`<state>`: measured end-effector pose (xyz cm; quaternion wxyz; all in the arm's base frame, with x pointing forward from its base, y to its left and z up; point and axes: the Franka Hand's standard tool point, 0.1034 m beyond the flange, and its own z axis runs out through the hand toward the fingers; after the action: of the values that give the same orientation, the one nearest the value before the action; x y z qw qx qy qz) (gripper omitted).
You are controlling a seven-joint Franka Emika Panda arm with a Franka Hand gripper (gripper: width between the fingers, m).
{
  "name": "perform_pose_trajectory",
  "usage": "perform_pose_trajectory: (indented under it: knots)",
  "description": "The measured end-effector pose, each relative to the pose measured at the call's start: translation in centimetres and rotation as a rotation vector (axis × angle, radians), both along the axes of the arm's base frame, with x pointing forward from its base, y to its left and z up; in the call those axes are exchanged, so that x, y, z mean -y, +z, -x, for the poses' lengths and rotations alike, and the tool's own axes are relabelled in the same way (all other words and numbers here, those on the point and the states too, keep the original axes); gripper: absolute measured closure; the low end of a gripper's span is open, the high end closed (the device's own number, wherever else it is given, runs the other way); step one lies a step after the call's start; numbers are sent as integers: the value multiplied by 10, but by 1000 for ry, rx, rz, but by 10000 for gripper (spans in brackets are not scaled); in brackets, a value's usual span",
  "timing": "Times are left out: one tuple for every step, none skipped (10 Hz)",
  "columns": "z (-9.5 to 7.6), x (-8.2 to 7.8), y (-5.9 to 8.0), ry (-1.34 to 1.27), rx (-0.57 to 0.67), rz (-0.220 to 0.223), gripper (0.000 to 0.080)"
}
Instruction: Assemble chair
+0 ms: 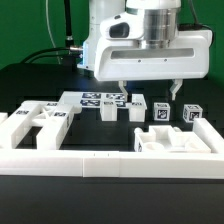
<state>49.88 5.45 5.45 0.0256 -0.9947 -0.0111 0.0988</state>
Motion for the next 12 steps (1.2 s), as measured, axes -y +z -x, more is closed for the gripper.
perform_pose_trajectory:
  knots:
    - [1,4,-2,-17,-51,6,151]
    - [11,10,-4,-14,-139,7,151]
    - [12,16,-5,-7,-186,5,151]
    - [14,19,-5,2,-250,0,151]
    - [14,17,-6,7,-297,-1,151]
    - [18,16,-6,12,-378,-4,151]
    - [18,16,-8,15,-439,-6,151]
    - [19,17,-9,18,-485,-3,151]
    - [23,21,-11,18,-567,4,151]
    - [17,28,-13,10,-617,9,151]
    - [19,33,-10,11,-701,8,151]
    - [17,32,-13,13,-727,8,151]
